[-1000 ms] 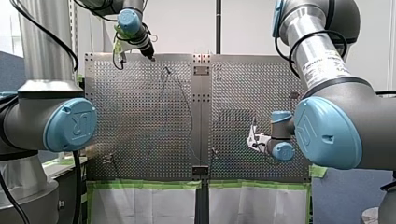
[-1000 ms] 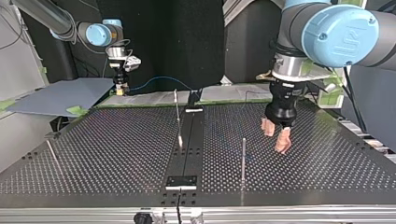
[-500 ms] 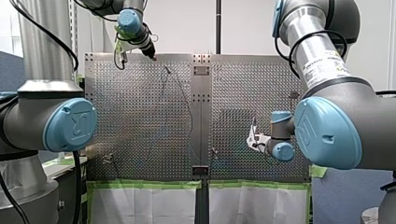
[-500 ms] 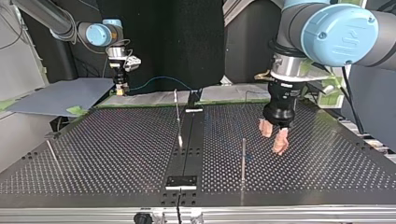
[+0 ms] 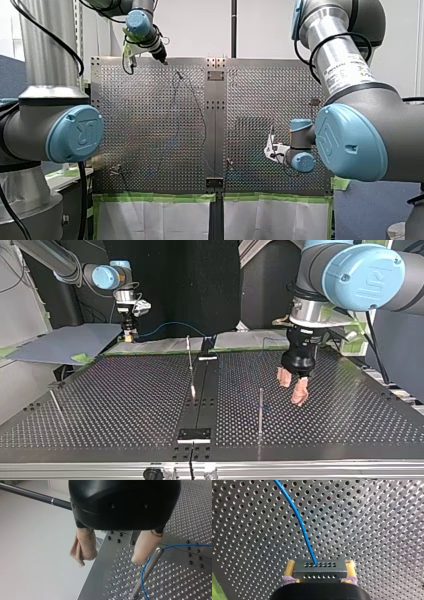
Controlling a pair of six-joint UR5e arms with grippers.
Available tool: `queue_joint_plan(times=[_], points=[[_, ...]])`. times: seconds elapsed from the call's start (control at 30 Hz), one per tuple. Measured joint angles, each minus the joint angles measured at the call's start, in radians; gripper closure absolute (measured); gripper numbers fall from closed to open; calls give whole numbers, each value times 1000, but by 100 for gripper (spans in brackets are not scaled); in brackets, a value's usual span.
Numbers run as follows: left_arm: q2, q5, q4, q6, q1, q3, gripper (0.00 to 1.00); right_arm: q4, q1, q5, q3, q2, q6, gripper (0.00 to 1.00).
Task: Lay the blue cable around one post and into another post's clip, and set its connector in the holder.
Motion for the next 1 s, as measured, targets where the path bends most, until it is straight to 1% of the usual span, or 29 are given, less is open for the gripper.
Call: queue_joint_plan(times=[0.73,0.87,1.0], points=[[0,0,0,-3,-1,-2,0,1,0,0,0,-1,0,100],[1,2,0,1,-8,-18,0,3,0,0,0,-1,-1,100],[6,20,-1,22,-21,-51,0,5,0,1,0,-1,-1,100]])
